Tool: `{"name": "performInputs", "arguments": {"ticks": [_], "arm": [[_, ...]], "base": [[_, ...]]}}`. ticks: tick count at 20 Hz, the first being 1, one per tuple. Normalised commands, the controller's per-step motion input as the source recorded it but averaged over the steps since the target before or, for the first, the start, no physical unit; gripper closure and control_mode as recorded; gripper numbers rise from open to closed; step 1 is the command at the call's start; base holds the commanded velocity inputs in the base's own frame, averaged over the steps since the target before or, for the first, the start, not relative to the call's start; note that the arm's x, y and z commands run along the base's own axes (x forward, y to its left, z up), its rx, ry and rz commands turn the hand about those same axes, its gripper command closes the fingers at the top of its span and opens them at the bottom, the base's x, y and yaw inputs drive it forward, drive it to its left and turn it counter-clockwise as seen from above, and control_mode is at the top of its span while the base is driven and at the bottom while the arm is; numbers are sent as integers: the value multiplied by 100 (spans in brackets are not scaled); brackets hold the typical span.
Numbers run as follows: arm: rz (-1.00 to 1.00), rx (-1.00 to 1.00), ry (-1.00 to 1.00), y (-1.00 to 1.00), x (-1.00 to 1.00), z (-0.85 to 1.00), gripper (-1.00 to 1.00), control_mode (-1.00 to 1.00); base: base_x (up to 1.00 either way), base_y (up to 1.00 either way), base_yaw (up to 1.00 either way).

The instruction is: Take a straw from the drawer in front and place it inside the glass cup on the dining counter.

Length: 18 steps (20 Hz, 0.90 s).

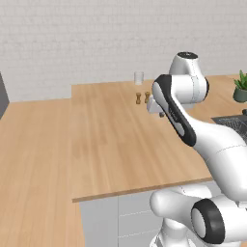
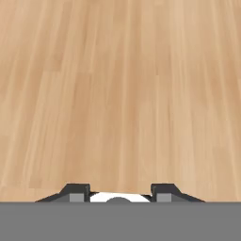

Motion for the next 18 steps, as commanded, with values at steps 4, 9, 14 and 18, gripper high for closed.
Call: {"name": "performInputs", "arguments": {"ticks": [4,9,14,18], "arm": [[0,0,0,0,0,0,-100,100],[0,0,0,0,0,0,-100,100],[0,0,0,0,0,0,-100,100],[0,0,0,0,0,0,-100,100]], "base": [[-1,0,0],[-84,6,0],[-37,31,-22],[1,69,-60]]}}
